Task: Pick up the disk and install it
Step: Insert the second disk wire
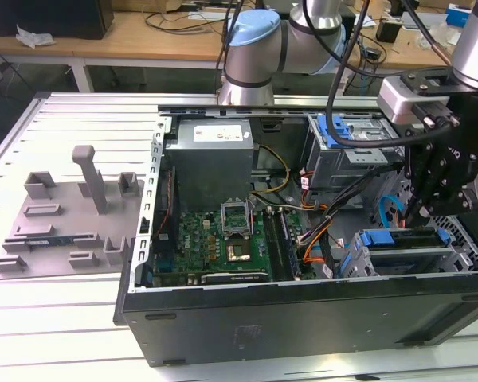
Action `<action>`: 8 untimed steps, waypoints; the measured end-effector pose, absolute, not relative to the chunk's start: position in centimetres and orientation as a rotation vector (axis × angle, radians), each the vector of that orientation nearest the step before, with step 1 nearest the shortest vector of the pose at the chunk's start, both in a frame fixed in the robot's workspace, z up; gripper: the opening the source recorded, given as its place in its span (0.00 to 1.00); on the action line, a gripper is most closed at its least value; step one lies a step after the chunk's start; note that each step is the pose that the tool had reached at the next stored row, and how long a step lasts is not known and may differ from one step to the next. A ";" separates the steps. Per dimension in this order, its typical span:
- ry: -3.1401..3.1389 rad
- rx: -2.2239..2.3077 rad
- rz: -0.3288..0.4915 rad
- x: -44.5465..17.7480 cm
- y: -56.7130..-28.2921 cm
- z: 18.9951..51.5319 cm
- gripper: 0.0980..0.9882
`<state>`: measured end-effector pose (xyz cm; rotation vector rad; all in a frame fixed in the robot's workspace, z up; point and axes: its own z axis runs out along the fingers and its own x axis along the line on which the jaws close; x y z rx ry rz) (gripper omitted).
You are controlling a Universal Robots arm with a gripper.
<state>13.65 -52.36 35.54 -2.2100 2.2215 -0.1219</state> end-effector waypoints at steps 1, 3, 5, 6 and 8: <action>2.221 -2.210 -0.122 13.7 -52.4 35.5 0.07; 2.221 -2.210 -0.122 13.7 -52.4 35.4 0.07; 2.222 -2.210 -0.122 13.8 -52.4 35.3 0.07; 2.222 -2.210 -0.122 13.8 -52.4 35.3 0.07; 2.222 -2.210 -0.122 13.8 -52.4 35.2 0.07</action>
